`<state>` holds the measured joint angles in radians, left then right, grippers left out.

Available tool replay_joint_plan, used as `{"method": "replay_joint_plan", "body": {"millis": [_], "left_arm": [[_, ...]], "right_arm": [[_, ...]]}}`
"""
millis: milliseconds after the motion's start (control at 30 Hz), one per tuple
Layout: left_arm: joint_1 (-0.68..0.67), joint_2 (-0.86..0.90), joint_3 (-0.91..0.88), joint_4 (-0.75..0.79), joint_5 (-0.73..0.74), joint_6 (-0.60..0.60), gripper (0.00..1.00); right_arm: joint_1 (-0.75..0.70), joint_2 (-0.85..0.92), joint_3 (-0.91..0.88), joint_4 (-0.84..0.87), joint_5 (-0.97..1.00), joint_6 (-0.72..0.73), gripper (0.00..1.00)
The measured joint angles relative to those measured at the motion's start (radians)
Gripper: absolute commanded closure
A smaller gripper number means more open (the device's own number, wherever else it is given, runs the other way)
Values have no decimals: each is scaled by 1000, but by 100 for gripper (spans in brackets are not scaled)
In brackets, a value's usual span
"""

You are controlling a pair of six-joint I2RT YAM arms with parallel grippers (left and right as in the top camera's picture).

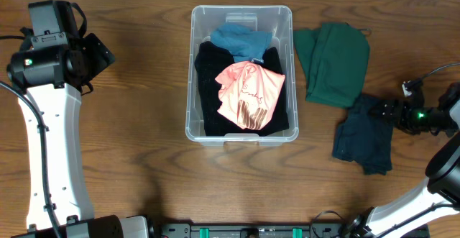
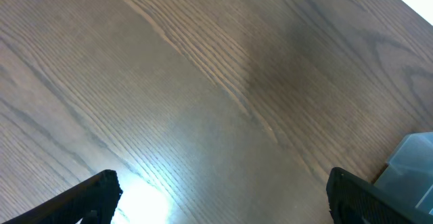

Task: Pack container
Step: 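Move the right gripper back to the dark navy garment and grasp it, then lift the navy garment with the right gripper and lower it into the bin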

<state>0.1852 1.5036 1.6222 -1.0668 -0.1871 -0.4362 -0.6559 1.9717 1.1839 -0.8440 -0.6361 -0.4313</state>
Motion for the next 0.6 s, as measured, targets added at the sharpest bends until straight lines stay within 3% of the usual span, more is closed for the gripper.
{"method": "replay_joint_plan", "body": {"millis": [100, 300, 433, 600], "left_arm": [[0, 0, 0, 0, 0, 0, 2], [0, 0, 0, 0, 0, 0, 2], [0, 0, 0, 0, 0, 0, 2], [0, 0, 0, 0, 0, 0, 2]], "right_arm": [[-17, 13, 0, -1, -5, 9, 51], [-63, 30, -8, -13, -47, 26, 73], [-75, 29, -10, -15, -137, 26, 99], [-75, -51, -10, -17, -332, 69, 99]]}}
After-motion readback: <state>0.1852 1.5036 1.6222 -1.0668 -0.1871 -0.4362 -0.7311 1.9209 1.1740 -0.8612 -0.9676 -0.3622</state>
